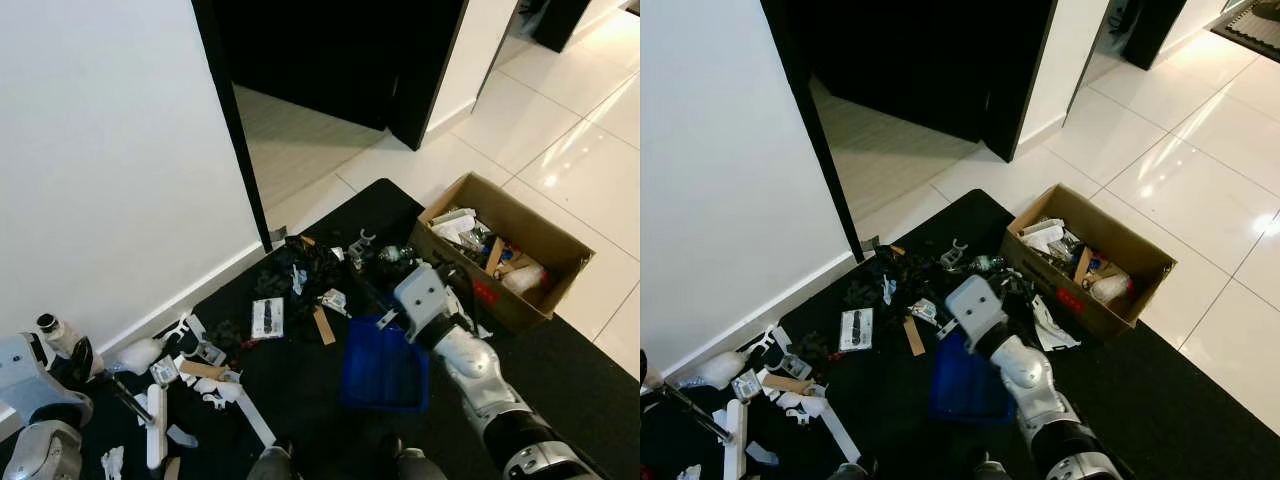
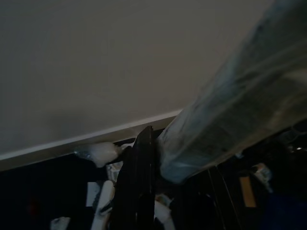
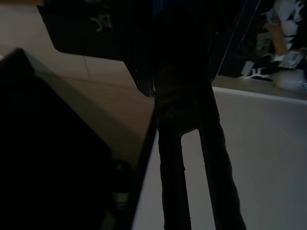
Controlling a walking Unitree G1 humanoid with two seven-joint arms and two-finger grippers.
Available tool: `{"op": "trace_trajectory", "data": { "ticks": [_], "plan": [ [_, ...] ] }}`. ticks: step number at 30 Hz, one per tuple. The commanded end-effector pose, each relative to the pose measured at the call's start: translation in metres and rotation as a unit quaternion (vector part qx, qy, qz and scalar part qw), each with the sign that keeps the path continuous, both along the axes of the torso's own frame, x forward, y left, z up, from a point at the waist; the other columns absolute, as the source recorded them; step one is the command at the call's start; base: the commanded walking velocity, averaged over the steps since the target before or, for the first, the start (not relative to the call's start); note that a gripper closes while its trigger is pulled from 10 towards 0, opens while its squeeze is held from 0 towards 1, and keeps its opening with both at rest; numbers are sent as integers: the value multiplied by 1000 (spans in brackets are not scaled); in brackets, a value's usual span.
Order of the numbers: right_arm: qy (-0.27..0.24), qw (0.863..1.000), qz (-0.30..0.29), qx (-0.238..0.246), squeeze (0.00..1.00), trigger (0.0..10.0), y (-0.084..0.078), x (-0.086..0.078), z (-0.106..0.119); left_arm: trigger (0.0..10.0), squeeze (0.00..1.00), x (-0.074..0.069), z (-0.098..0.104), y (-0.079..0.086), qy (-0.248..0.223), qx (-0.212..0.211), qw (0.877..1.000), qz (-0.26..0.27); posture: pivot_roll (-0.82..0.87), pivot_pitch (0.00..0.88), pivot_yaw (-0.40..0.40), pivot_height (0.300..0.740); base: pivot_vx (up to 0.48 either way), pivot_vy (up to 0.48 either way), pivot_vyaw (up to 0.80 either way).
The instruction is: Sweep floor
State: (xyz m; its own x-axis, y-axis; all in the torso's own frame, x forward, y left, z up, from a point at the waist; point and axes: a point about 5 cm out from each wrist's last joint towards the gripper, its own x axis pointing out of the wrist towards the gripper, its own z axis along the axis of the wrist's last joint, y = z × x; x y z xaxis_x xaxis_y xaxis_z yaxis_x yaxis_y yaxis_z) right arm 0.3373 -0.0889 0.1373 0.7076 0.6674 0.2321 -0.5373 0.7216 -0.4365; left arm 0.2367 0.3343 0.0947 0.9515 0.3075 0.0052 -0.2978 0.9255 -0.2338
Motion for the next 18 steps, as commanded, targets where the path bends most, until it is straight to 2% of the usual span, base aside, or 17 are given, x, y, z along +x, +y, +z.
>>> {"op": "trace_trajectory", "data": {
  "ticks": [1,2,3,4,6,12,13,14,18],
  "plan": [
    [49,998,39,1,0,10000,11,-10,-19,10000,0,2,-30,-37,21,-123,990,-63,133,391,-5,740,0,0,0],
    [44,998,42,2,0,10000,11,-10,-16,10000,0,4,-28,-46,16,-134,988,-76,136,382,-3,740,0,0,0],
    [44,998,42,2,0,10000,11,-10,-16,10000,0,4,-28,-46,16,-134,988,-76,136,382,-3,740,0,0,0],
    [39,998,44,4,0,10000,11,-10,-14,10000,0,6,-26,-61,10,-144,984,-101,136,375,0,740,0,0,0],
    [42,998,47,4,0,10000,11,-11,-15,10000,0,7,-24,-74,8,-151,981,-122,139,370,3,740,0,0,0],
    [44,997,60,6,0,10000,17,-15,-18,10000,0,6,-25,-107,13,-162,972,-172,144,348,15,740,0,0,0],
    [44,997,60,6,0,10000,17,-15,-18,10000,0,6,-25,-107,13,-162,972,-172,144,348,15,740,0,0,0],
    [53,997,51,-2,0,10000,16,-15,-24,10000,0,7,-27,-118,21,-165,969,-185,149,341,19,740,0,0,0],
    [54,997,47,-6,0,10000,16,-14,-24,10000,0,8,-24,-125,22,-170,966,-191,151,333,25,740,0,0,0]
  ]
}}
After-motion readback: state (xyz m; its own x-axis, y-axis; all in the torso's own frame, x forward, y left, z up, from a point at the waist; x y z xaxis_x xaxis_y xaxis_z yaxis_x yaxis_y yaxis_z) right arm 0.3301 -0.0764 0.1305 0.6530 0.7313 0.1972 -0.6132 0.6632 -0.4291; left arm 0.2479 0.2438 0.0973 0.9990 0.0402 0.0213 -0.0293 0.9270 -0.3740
